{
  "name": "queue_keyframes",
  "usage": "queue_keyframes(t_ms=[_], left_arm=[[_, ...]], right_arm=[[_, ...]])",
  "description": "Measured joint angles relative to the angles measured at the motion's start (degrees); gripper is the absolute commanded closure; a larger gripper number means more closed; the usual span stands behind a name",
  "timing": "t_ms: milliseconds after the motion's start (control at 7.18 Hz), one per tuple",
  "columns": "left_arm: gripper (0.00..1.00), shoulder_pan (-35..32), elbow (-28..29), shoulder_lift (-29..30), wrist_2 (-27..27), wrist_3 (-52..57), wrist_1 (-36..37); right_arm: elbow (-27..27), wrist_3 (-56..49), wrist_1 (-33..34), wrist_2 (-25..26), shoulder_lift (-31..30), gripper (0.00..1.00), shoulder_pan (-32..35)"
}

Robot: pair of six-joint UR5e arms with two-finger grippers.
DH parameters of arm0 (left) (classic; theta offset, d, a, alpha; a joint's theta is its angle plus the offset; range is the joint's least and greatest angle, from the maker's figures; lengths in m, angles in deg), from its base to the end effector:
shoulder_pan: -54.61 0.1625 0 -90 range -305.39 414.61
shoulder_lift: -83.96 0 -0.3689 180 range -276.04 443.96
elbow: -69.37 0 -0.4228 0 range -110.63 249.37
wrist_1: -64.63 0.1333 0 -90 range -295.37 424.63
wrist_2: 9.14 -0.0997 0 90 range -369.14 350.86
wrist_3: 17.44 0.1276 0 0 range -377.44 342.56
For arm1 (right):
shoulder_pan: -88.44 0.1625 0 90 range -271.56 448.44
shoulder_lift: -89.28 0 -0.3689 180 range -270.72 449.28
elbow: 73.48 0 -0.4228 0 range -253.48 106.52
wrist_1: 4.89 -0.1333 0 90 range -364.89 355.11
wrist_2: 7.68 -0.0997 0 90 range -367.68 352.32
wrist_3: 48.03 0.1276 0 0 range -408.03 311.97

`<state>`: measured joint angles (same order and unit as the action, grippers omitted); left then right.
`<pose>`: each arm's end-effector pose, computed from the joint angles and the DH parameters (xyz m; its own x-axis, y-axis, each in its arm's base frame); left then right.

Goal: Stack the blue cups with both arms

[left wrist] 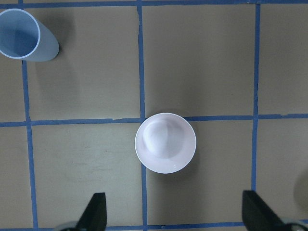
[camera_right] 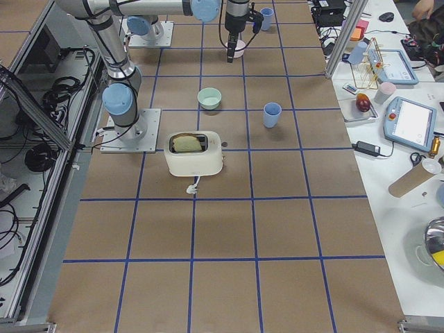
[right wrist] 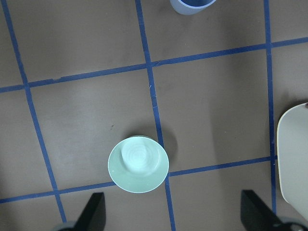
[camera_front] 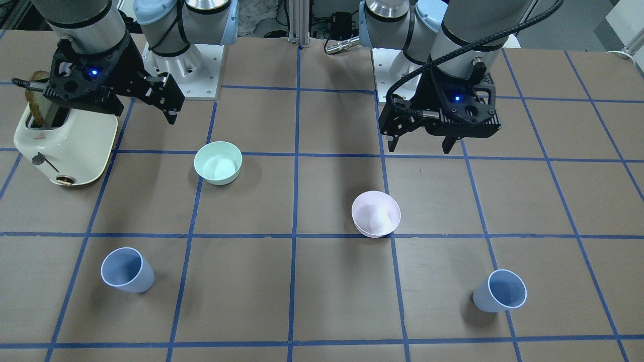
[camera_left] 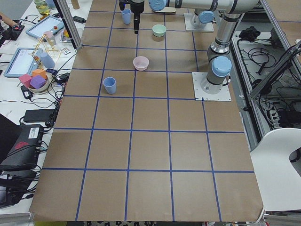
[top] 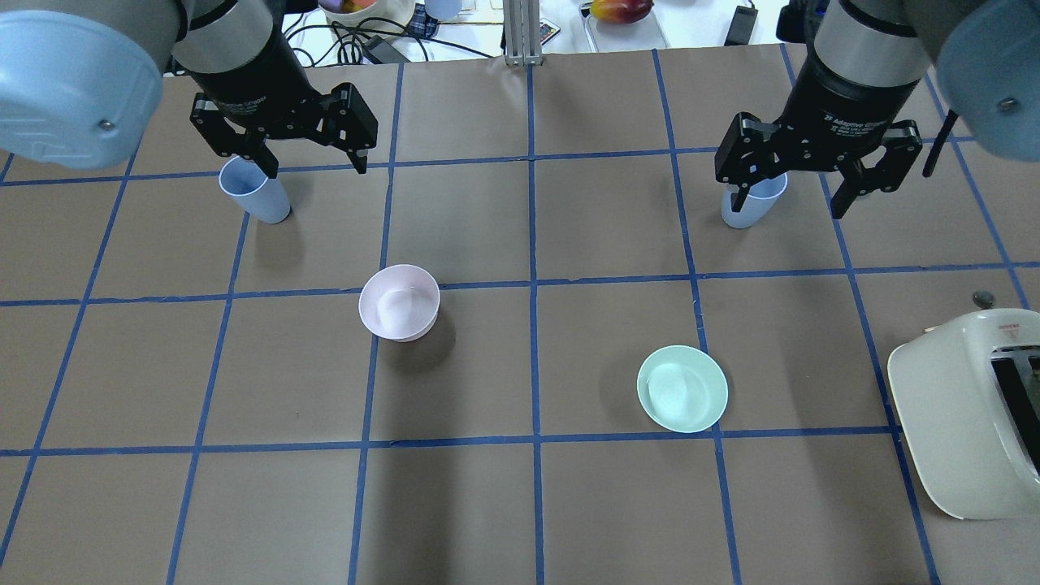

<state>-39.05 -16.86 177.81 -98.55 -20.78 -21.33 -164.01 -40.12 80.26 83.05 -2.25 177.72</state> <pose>-0.1698 -0.5461 0.4096 -0.9999 0.0064 0.0143 0.0054 0.9976 -0.0683 0.1253 -0.5054 0.4047 -0.9886 0.1489 0.0218 0.1500 0.9866 0.0648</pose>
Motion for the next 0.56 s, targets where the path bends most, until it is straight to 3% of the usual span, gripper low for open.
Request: queue_keyframes(t_ms=[557], left_arm=[[0.0, 0.22, -0.06, -1.05, -0.08, 0.1, -0.31]], right_arm=[[0.01, 0.0, -0.16, 0.0, -0.1, 0.0, 0.06]])
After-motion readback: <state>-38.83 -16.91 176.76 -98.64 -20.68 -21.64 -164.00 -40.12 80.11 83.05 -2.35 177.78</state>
